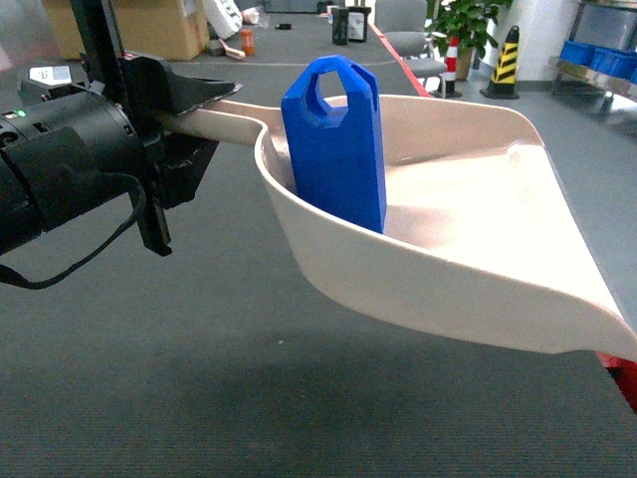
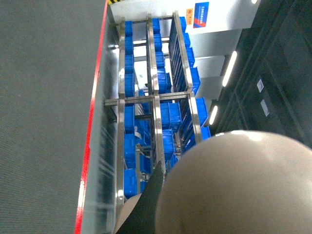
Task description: Place part in tray to right shelf
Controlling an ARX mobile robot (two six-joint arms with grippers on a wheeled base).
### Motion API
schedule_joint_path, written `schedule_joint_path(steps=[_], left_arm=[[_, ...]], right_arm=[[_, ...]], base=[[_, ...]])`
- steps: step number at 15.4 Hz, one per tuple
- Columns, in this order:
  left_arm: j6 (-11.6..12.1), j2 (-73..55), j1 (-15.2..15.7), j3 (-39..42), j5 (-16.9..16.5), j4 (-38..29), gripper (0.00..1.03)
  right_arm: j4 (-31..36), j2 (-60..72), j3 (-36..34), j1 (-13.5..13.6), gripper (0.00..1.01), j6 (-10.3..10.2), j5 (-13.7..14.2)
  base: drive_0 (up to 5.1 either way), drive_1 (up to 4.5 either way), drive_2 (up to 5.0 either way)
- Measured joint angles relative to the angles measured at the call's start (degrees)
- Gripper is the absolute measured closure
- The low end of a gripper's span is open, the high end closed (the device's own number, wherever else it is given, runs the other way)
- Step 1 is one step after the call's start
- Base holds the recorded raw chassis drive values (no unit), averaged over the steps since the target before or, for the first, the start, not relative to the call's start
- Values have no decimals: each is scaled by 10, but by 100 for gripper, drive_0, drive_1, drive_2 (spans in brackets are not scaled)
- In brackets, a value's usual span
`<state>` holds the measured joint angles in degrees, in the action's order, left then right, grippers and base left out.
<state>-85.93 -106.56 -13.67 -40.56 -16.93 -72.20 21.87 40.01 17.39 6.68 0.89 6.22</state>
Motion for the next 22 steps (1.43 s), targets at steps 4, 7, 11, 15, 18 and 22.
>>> schedule_joint_path(steps=[4,7,11,15,18,22], left_arm=[[0,0,0,0,2,-3,89],[0,0,0,0,0,-3,89],[0,0,0,0,3,0,89],[0,0,-1,0,0,0,89],[0,0,-1,0,0,-2,89],[0,0,-1,0,1,-2,89]], right_arm=[[0,-1,0,0,3,0,0],[0,0,0,0,3,0,0],[0,0,0,0,3,0,0],[0,0,0,-1,3,0,0],[0,-1,0,-1,3,0,0],[-1,0,0,0,3,0,0]], base=[[506,-239,-239],[513,-233,-233],[494,-251,-251],[503,-242,-242],[503,-242,-242],[493,-252,-252]])
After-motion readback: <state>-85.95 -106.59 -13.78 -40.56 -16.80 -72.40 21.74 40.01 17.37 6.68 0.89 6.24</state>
